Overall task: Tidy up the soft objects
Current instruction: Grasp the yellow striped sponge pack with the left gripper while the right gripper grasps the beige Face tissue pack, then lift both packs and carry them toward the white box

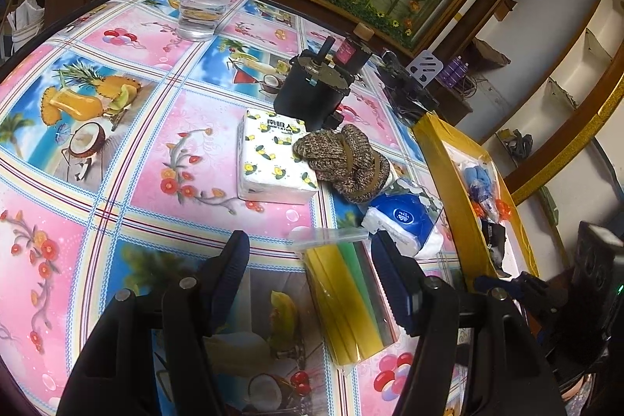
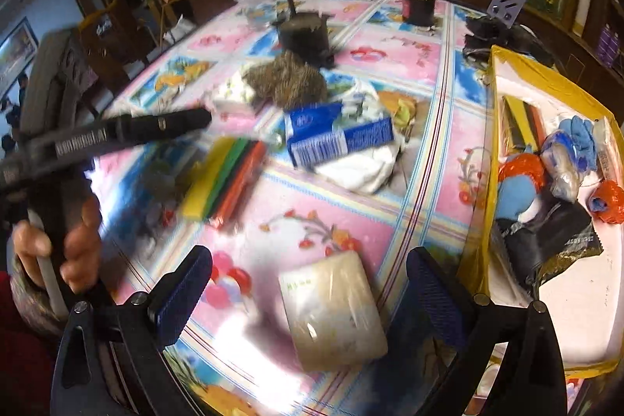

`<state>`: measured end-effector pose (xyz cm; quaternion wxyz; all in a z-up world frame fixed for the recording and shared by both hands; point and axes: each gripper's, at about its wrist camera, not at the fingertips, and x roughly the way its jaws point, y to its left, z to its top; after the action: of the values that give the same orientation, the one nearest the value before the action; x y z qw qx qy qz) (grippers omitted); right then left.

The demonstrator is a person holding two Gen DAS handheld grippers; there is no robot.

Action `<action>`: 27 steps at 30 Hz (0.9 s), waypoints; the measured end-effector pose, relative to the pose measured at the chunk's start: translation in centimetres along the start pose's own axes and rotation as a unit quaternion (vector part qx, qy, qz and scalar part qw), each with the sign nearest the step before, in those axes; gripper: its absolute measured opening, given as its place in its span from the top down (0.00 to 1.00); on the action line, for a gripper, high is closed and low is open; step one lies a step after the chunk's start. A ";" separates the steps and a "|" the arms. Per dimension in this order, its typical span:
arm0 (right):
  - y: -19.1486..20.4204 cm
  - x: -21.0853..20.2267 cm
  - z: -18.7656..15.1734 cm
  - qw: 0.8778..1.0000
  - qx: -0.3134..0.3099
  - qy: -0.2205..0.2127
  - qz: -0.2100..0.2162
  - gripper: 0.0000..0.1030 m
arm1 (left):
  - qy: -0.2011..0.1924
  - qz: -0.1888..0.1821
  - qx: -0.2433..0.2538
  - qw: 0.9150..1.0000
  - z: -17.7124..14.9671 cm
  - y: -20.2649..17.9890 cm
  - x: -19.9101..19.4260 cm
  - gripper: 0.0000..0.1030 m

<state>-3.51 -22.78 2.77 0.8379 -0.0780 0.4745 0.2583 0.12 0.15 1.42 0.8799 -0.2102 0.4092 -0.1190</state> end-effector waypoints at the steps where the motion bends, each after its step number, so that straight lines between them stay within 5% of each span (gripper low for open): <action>1: 0.0 0.5 -0.4 1.000 -0.007 0.011 -0.003 0.01 | 0.001 0.000 0.000 1.000 0.0 0.0 0.0 0.38; 6: 1.2 0.9 -1.6 0.999 -0.037 0.016 -0.003 0.08 | 0.006 0.000 0.007 1.000 0.0 -0.1 0.3 0.38; 8: 1.6 1.1 -1.8 0.999 -0.042 0.027 -0.014 0.50 | 0.010 -0.001 0.011 1.000 -0.1 -0.3 0.4 0.37; 14: 1.1 -1.1 -1.5 0.999 0.012 -0.043 -0.013 0.50 | 0.048 -0.006 0.070 0.996 -1.4 -2.6 1.4 0.33; 23: -1.1 -1.8 -2.1 0.994 0.068 -0.081 0.013 0.50 | 0.065 0.081 0.131 0.986 -2.8 -5.4 3.1 0.32; 27: -2.0 -2.0 -2.6 0.991 0.087 -0.096 0.028 0.50 | 0.061 0.090 0.137 0.985 -2.8 -5.7 3.2 0.52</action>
<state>-5.32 -26.19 2.84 0.8754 0.0339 0.4148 0.2458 -0.18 -6.90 0.37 0.8807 -0.0426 0.4594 -0.1072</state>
